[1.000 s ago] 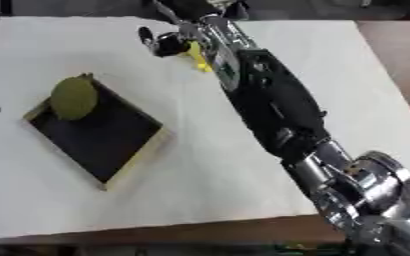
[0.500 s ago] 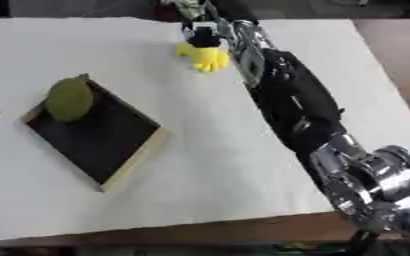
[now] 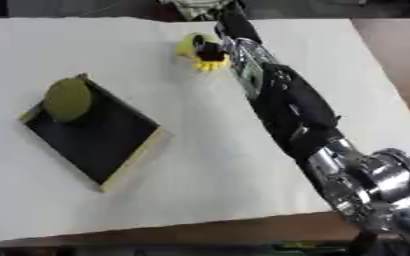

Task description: Pick up objects on the table and place them in the box.

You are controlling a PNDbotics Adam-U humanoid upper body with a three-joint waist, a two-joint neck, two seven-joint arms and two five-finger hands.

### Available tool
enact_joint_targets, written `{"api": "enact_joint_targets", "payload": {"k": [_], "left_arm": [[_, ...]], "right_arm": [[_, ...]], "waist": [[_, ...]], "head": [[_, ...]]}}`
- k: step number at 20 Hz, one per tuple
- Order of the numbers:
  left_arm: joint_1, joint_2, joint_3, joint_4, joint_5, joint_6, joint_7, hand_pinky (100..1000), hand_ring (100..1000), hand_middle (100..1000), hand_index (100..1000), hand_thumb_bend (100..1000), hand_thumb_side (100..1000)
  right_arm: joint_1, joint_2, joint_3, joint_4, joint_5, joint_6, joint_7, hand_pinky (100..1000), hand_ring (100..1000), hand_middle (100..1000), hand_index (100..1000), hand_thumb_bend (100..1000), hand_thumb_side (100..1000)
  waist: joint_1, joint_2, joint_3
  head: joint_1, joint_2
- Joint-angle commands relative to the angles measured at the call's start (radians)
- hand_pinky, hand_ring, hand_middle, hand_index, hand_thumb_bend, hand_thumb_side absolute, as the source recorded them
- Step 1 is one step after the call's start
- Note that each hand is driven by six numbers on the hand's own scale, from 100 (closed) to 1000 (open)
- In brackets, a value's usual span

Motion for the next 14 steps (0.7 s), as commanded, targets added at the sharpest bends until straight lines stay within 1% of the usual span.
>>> {"api": "enact_joint_targets", "payload": {"k": [1, 4, 5, 9, 11, 13, 14], "left_arm": [[-0.007, 0.004, 0.0, -0.012, -0.005, -0.001, -0.005, 527, 876, 681, 791, 100, 691], [-0.008, 0.003, 0.0, -0.012, -0.005, -0.001, -0.006, 527, 876, 681, 791, 100, 692], [-0.008, 0.003, 0.0, -0.012, -0.005, -0.001, -0.006, 527, 876, 681, 791, 100, 692], [-0.008, 0.003, 0.0, -0.012, -0.005, -0.001, -0.006, 527, 877, 681, 791, 100, 692], [-0.009, 0.003, -0.001, -0.012, -0.005, -0.001, -0.007, 527, 877, 681, 792, 100, 692], [-0.01, 0.003, -0.001, -0.013, -0.005, -0.001, -0.008, 527, 877, 681, 792, 100, 691], [-0.01, 0.003, -0.001, -0.013, -0.005, -0.002, -0.008, 527, 877, 681, 792, 100, 691]], "right_arm": [[-0.016, -0.003, -0.001, -0.006, -0.008, -0.002, 0.004, 833, 833, 875, 965, 100, 582], [-0.01, 0.007, 0.007, -0.005, -0.022, -0.032, 0.031, 845, 846, 884, 966, 100, 612], [-0.008, 0.009, 0.008, -0.005, -0.028, -0.047, 0.041, 848, 848, 884, 967, 100, 638], [-0.006, 0.012, 0.015, -0.012, -0.043, -0.092, 0.076, 855, 858, 893, 969, 100, 642], [-0.006, 0.014, 0.023, -0.009, -0.024, -0.102, 0.095, 858, 862, 897, 970, 100, 642], [-0.004, 0.017, 0.028, -0.003, 0.001, -0.108, 0.119, 862, 867, 906, 970, 100, 676], [-0.003, 0.018, 0.03, 0.002, 0.016, -0.109, 0.137, 863, 869, 908, 969, 100, 678]], "waist": [[0.002, -0.014, 0.003], [0.003, -0.013, 0.005], [0.003, -0.013, 0.005], [0.003, -0.013, 0.005], [0.002, -0.012, 0.006], [0.002, -0.012, 0.008], [0.002, -0.012, 0.009]], "head": [[-0.005, 0.005], [-0.006, 0.005], [-0.006, 0.005], [-0.007, 0.005], [-0.008, 0.005], [-0.008, 0.005], [-0.009, 0.005]]}}
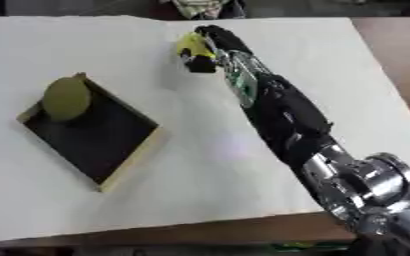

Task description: Pick up objects on the table and place them in the box.

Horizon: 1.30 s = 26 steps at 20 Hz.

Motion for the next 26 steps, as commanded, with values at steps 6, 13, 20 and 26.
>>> {"api": "enact_joint_targets", "payload": {"k": [6, 13, 20, 26], "left_arm": [[-0.011, 0.01, 0.0, -0.013, -0.002, -0.003, -0.003, 527, 878, 681, 792, 100, 692], [-0.011, 0.011, 0.0, -0.013, -0.002, -0.003, -0.004, 527, 878, 682, 793, 100, 691], [-0.011, 0.01, 0.0, -0.014, -0.001, -0.004, -0.004, 527, 879, 684, 793, 100, 691], [-0.01, 0.01, 0.002, -0.013, -0.002, -0.004, -0.003, 527, 880, 684, 793, 100, 691]], "right_arm": [[-0.008, 0.003, 0.01, 0.015, 0.115, -0.008, 0.125, 852, 858, 882, 940, 100, 584], [0.001, 0.006, 0.004, -0.002, 0.161, -0.015, 0.15, 769, 751, 707, 841, 100, 261], [0.009, 0.007, -0.003, -0.029, 0.183, -0.012, 0.022, 653, 593, 499, 655, 100, 235], [0.008, 0.005, -0.004, -0.046, 0.168, -0.014, -0.118, 578, 506, 397, 538, 100, 210]], "waist": [[0.003, -0.016, 0.004], [0.005, -0.015, 0.005], [0.007, -0.014, 0.006], [0.007, -0.014, 0.004]], "head": [[-0.003, 0.005], [-0.006, 0.005], [-0.01, 0.005], [-0.01, 0.005]]}}
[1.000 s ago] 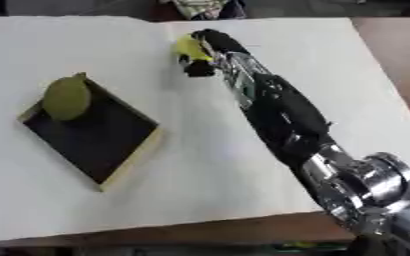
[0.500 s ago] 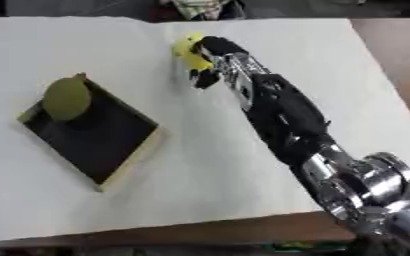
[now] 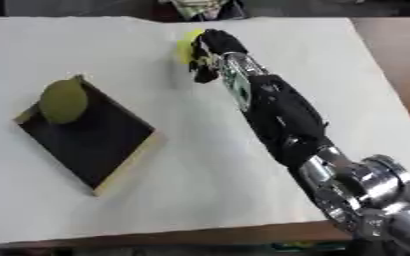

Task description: Pick up objects on the table and place them in the box.

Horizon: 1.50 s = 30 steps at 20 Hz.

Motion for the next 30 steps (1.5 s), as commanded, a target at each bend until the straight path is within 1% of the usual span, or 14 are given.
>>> {"api": "enact_joint_targets", "payload": {"k": [1, 6, 10, 16, 17, 19, 20, 22, 23, 25, 27, 29, 30], "left_arm": [[-0.01, 0.01, 0.002, -0.013, -0.002, -0.002, 0.0, 527, 880, 684, 793, 100, 691], [-0.01, 0.01, 0.003, -0.013, -0.001, -0.002, 0.0, 527, 880, 684, 794, 100, 692], [-0.01, 0.009, 0.003, -0.013, 0.0, -0.002, -0.001, 527, 881, 684, 794, 100, 691], [-0.01, 0.009, 0.003, -0.013, 0.0, -0.002, -0.001, 527, 881, 684, 794, 100, 691], [-0.011, 0.01, 0.004, -0.014, -0.001, -0.003, -0.001, 527, 882, 684, 794, 100, 692], [-0.01, 0.01, 0.004, -0.013, -0.001, -0.003, -0.001, 527, 882, 684, 794, 100, 692], [-0.009, 0.01, 0.005, -0.013, -0.002, -0.003, -0.001, 527, 882, 684, 794, 100, 692], [-0.008, 0.009, 0.005, -0.013, -0.002, -0.003, -0.001, 526, 882, 684, 794, 100, 693], [-0.007, 0.009, 0.005, -0.013, -0.002, -0.003, -0.001, 526, 883, 684, 794, 100, 693], [-0.007, 0.009, 0.004, -0.013, -0.002, -0.003, -0.002, 526, 883, 684, 795, 100, 693], [-0.007, 0.009, 0.004, -0.013, -0.002, -0.003, -0.002, 526, 883, 685, 795, 100, 693], [-0.007, 0.009, 0.005, -0.013, -0.002, -0.004, -0.002, 526, 883, 685, 795, 100, 692], [-0.007, 0.009, 0.005, -0.013, -0.002, -0.004, -0.002, 526, 883, 684, 795, 100, 692]], "right_arm": [[-0.014, -0.004, 0.0, -0.018, -0.008, -0.003, -0.063, 556, 483, 368, 508, 100, 201], [-0.023, -0.006, 0.006, -0.042, -0.028, -0.026, -0.148, 527, 453, 330, 468, 100, 185], [-0.028, -0.007, 0.011, -0.046, -0.038, -0.037, -0.17, 522, 448, 324, 463, 100, 182], [-0.028, -0.008, 0.012, -0.044, -0.042, -0.038, -0.176, 522, 448, 324, 463, 100, 182], [-0.021, -0.003, 0.019, -0.037, -0.038, -0.036, -0.172, 830, 889, 933, 993, 100, 222], [0.008, 0.001, 0.033, 0.001, -0.02, -0.03, -0.149, 841, 906, 962, 1000, 100, 275], [0.01, -0.001, 0.033, 0.027, -0.014, -0.029, -0.133, 847, 913, 971, 1000, 100, 343], [-0.003, -0.008, 0.028, 0.083, -0.011, -0.029, -0.098, 850, 918, 978, 1000, 100, 421], [-0.012, -0.012, 0.027, 0.101, -0.012, -0.03, -0.079, 851, 920, 980, 1000, 100, 435], [-0.021, -0.017, 0.023, 0.103, -0.013, -0.029, -0.04, 851, 920, 980, 1000, 100, 449], [-0.024, -0.019, 0.018, 0.082, -0.011, -0.025, -0.001, 851, 919, 979, 1000, 100, 456], [-0.024, -0.02, 0.013, 0.054, -0.006, -0.017, 0.034, 848, 916, 977, 1000, 100, 415], [-0.023, -0.02, 0.011, 0.041, -0.002, -0.012, 0.048, 842, 910, 973, 1000, 100, 349]], "waist": [[0.005, -0.014, 0.0], [0.005, -0.015, -0.001], [0.005, -0.016, -0.001], [0.005, -0.016, -0.001], [0.004, -0.012, -0.001], [0.004, -0.012, 0.0], [0.005, -0.012, 0.0], [0.005, -0.013, 0.001], [0.005, -0.013, 0.001], [0.005, -0.013, 0.0], [0.005, -0.013, 0.0], [0.006, -0.012, 0.0], [0.006, -0.012, 0.0]], "head": [[-0.001, 0.005], [-0.004, 0.005], [-0.006, 0.005], [-0.006, 0.005], [-0.006, 0.005], [-0.007, 0.005], [-0.008, 0.005], [-0.008, 0.005], [-0.008, 0.005], [-0.009, 0.005], [-0.01, 0.005], [-0.011, 0.005], [-0.011, 0.005]]}}
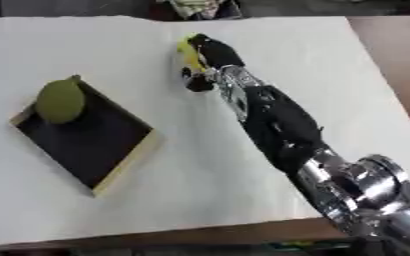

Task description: Pick up objects on the table and place them in the box.

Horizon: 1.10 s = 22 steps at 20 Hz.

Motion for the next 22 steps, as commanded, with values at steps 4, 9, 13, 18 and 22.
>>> {"api": "enact_joint_targets", "payload": {"k": [4, 9, 13, 18, 22], "left_arm": [[-0.007, 0.009, 0.005, -0.013, -0.002, -0.003, -0.002, 527, 884, 685, 795, 100, 693], [-0.007, 0.009, 0.006, -0.013, -0.001, -0.004, -0.002, 527, 884, 685, 796, 100, 692], [-0.007, 0.009, 0.006, -0.013, 0.0, -0.004, -0.002, 527, 885, 685, 796, 100, 692], [-0.008, 0.009, 0.007, -0.014, 0.001, -0.004, -0.002, 527, 885, 685, 797, 100, 692], [-0.008, 0.009, 0.007, -0.014, 0.001, -0.004, -0.002, 527, 886, 685, 797, 100, 692]], "right_arm": [[-0.011, -0.008, -0.017, -0.063, 0.029, 0.04, 0.048, 695, 764, 806, 932, 100, 245], [-0.007, -0.008, -0.021, -0.075, 0.035, 0.054, -0.014, 509, 570, 578, 768, 100, 236], [-0.008, -0.008, -0.021, -0.08, 0.033, 0.049, -0.067, 442, 511, 476, 667, 100, 222], [-0.013, -0.008, -0.02, -0.102, 0.022, 0.035, -0.141, 337, 424, 349, 525, 100, 191], [-0.017, -0.008, -0.017, -0.124, 0.009, 0.015, -0.21, 323, 405, 329, 511, 100, 165]], "waist": [[0.006, -0.013, 0.002], [0.005, -0.014, 0.001], [0.006, -0.014, 0.001], [0.006, -0.015, 0.0], [0.005, -0.016, 0.0]], "head": [[-0.004, 0.005], [-0.004, 0.005], [-0.005, 0.005], [-0.007, 0.005], [-0.007, 0.005]]}}
